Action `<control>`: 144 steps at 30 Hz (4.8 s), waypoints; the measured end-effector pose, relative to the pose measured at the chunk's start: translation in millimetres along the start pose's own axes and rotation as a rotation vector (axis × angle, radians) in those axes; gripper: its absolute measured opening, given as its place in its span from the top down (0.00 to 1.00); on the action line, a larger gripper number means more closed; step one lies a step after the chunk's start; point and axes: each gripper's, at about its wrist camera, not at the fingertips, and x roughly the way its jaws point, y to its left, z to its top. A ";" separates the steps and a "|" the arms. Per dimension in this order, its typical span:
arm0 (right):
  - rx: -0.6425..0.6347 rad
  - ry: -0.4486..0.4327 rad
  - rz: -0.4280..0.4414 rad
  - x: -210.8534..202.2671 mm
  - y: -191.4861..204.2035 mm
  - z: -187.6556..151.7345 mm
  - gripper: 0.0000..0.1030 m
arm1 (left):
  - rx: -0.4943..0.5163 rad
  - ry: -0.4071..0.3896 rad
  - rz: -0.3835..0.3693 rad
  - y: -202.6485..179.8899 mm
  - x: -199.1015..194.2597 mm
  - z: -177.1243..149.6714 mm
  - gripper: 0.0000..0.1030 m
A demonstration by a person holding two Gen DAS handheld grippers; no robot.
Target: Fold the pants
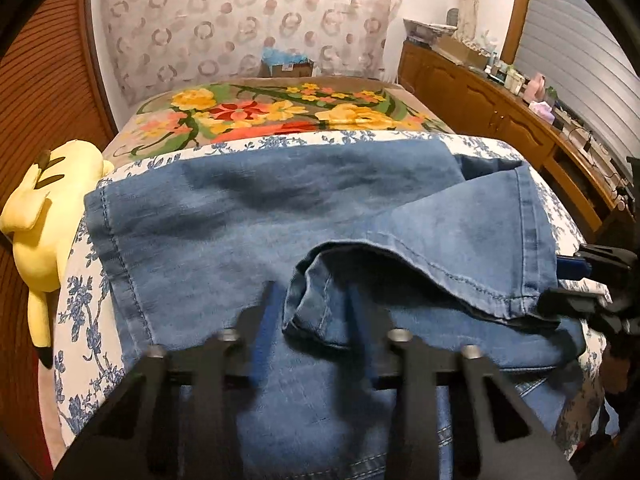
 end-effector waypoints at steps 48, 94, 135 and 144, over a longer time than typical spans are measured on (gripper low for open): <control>-0.361 -0.012 0.150 96.5 54.8 158.1 0.96 | -0.138 -0.086 0.046 58.1 -103.9 -85.3 0.93; -0.197 0.052 -0.205 60.3 -37.3 62.0 0.44 | -0.091 -0.060 0.202 57.2 -23.2 33.7 0.51; -0.055 0.055 -0.105 -17.3 -45.1 5.8 0.38 | -0.196 0.000 0.292 108.2 -29.8 -27.8 0.51; -0.030 0.062 -0.095 -27.4 -32.1 -9.8 0.38 | -0.186 -0.089 0.238 84.8 -67.7 -32.4 0.51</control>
